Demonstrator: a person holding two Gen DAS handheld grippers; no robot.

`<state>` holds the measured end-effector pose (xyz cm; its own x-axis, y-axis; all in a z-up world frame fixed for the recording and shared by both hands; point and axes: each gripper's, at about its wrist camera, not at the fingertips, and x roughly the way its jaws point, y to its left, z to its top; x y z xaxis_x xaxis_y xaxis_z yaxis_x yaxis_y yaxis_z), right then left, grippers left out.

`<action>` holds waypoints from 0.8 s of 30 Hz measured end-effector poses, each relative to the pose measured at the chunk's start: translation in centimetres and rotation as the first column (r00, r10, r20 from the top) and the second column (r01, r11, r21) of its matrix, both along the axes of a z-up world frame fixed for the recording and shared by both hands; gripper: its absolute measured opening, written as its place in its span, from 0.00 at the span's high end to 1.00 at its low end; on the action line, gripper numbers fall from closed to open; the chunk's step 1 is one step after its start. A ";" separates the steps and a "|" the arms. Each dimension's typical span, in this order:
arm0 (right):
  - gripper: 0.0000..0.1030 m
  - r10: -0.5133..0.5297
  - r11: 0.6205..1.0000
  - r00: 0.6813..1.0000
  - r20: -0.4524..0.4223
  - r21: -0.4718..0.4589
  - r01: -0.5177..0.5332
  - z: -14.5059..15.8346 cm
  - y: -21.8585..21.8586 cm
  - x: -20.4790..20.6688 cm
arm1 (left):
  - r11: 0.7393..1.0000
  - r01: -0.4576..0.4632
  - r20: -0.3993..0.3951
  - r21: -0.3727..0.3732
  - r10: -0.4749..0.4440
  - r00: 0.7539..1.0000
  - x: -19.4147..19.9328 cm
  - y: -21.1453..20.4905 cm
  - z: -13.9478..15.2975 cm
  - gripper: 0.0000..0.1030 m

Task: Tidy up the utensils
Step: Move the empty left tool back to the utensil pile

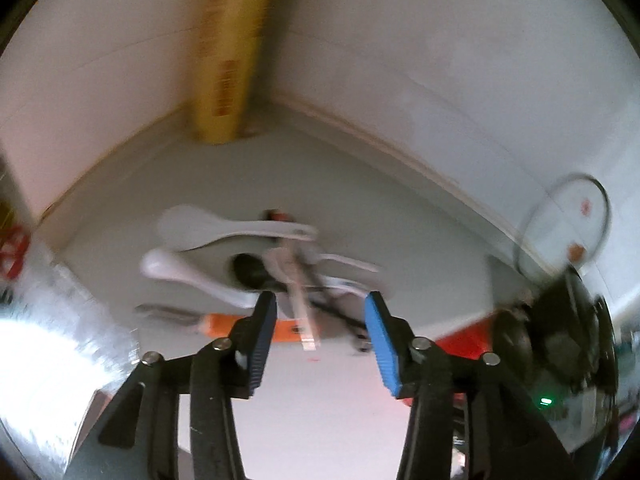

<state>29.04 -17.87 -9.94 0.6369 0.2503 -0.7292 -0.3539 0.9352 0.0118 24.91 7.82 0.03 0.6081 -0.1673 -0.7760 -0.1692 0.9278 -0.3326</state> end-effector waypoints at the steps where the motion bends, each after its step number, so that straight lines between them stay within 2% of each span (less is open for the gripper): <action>1: 0.13 0.000 1.000 1.000 0.001 0.001 0.000 0.0 0.0 -0.1 | 0.999 -0.037 -0.011 -0.004 0.037 0.999 -0.3 1.1 -0.5 0.51; 4: 0.13 0.003 1.000 1.000 0.003 0.006 -0.003 0.0 -0.2 -0.2 | 0.991 -0.130 -0.038 -0.022 0.129 0.991 -1.2 4.1 -1.8 0.48; 9: 0.12 0.005 1.000 1.000 0.003 0.018 -0.005 0.1 -0.4 -0.4 | 0.969 -0.244 -0.082 -0.039 0.240 0.967 -2.5 7.7 -4.1 0.35; 12: 0.11 0.005 0.999 1.000 0.004 0.032 -0.005 0.2 -0.6 -0.5 | 0.952 -0.293 -0.123 -0.086 0.281 0.952 -3.0 9.2 -5.8 0.35; 15: 0.06 0.004 0.999 1.000 0.008 0.040 -0.005 0.3 -0.6 -0.6 | 0.930 -0.339 -0.173 -0.144 0.314 0.934 -3.0 10.3 -7.7 0.35; 19: 0.06 0.010 0.999 1.000 0.007 0.037 -0.011 0.3 -0.4 -0.6 | 0.910 -0.370 -0.213 -0.187 0.330 0.920 -2.7 10.9 -9.3 0.35; 24: 0.06 0.010 0.999 1.000 0.003 0.037 -0.010 0.4 -0.4 -0.6 | 0.862 -0.411 -0.249 -0.296 0.345 0.905 -2.0 11.9 -10.9 0.35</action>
<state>28.39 -18.29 -9.58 0.6365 0.2834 -0.7173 -0.3636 0.9305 0.0450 22.90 19.74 -10.90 0.5320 -0.2216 -0.8172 -0.5713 0.6184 -0.5396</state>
